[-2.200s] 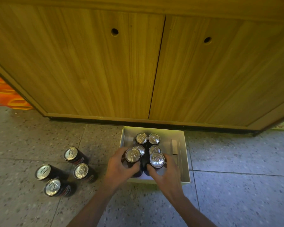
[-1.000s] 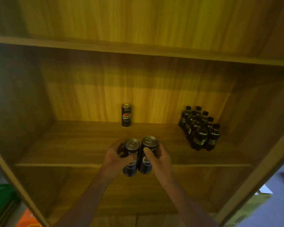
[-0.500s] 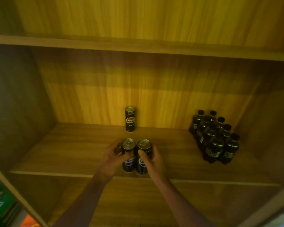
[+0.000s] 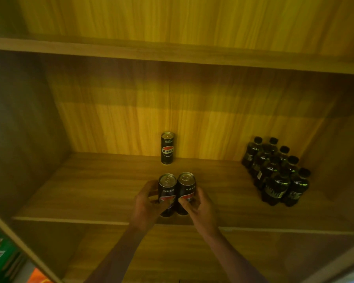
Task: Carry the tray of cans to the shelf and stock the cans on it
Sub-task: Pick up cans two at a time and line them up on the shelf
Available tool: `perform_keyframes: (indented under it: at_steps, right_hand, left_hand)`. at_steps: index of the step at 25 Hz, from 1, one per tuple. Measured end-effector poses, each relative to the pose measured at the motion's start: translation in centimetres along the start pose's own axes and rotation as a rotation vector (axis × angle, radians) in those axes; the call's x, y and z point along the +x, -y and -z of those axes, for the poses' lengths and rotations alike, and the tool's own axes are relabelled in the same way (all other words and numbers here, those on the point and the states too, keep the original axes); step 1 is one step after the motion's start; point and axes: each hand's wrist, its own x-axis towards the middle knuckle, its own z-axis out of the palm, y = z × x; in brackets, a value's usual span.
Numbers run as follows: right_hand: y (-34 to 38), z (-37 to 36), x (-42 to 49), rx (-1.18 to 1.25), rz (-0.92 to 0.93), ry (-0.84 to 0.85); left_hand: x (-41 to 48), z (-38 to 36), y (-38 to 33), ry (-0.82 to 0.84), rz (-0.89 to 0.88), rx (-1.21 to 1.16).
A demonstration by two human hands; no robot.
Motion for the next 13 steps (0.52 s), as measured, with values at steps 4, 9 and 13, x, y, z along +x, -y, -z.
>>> perform_keyframes:
  at_steps: [4, 9, 13]
  right_hand:
    - [-0.3, -0.6, 2.2, -0.022, 0.011, -0.008]
    - [-1.2, -1.7, 6.8, 0.064, 0.016, 0.002]
    - [-2.1, -2.3, 11.2, 0.061, 0.040, -0.014]
  left_hand:
    - [2.8, 0.6, 0.6, 0.017, -0.008, 0.060]
    - [7.6, 0.8, 1.3, 0.054, -0.004, 0.034]
    - [12.0, 0.4, 2.0, 0.019, -0.034, 0.093]
